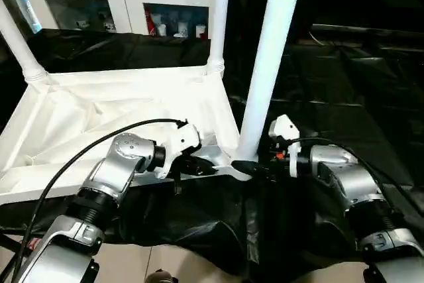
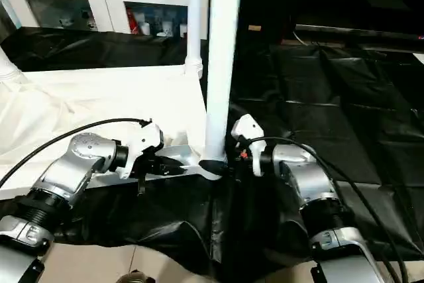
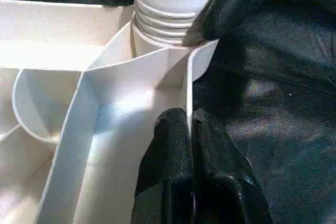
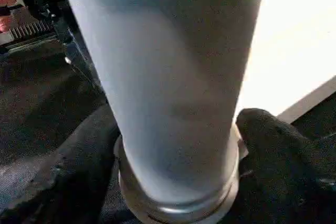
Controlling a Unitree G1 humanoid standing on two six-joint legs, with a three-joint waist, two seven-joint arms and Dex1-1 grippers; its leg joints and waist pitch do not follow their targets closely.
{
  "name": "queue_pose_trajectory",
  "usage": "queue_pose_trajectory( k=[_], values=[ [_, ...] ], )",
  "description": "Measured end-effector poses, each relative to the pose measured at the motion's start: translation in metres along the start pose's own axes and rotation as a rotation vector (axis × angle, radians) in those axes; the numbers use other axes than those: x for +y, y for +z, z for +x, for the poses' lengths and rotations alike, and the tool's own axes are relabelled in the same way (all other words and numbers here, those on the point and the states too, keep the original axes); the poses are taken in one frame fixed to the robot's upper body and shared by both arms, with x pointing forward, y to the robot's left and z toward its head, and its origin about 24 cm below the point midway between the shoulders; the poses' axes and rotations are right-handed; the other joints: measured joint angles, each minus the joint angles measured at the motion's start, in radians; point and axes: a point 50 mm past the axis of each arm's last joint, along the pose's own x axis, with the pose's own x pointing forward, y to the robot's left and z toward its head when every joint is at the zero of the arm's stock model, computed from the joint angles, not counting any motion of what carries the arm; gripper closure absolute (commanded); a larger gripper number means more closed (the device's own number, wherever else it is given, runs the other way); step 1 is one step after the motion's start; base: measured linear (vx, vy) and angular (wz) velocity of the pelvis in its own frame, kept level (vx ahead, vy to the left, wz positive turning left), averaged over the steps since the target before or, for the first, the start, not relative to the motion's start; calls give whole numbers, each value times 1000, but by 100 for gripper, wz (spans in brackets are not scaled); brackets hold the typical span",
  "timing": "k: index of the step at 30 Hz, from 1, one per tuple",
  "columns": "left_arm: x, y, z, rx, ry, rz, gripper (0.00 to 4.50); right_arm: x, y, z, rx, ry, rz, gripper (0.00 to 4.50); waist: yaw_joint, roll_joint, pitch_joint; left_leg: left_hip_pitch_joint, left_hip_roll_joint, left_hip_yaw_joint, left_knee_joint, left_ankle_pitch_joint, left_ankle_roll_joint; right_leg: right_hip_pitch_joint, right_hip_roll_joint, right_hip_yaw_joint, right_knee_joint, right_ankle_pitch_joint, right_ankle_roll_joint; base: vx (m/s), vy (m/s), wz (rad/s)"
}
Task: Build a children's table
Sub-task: Rotate leg to tighten
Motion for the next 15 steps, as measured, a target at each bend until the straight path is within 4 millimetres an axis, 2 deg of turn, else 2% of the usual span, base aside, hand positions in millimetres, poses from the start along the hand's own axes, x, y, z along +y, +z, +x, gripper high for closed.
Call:
queue_pose_trajectory(
  k=[4,7,10,15],
  values=[
    [1,0,2,0,18,-9,450,3,-3,2,-6,-17,15,145,0,0,0,0,0,0,0,0,0,0,0,0,0,0,0,0,0,0],
    [4,2,9,-1,60,-24,450,2,-6,7,-34,-97,48,160,-2,0,0,1,0,0,2,0,0,1,0,0,0,0,0,0,0,0],
    [10,7,19,-1,121,-52,450,-4,-8,12,-64,-221,90,169,-9,0,0,2,0,0,3,0,0,3,0,0,0,0,0,0,0,0],
    [22,18,38,-11,270,-129,450,-19,0,30,-95,-494,154,174,-26,0,0,2,-1,0,3,0,0,3,0,0,0,0,0,0,0,0]
  ],
)
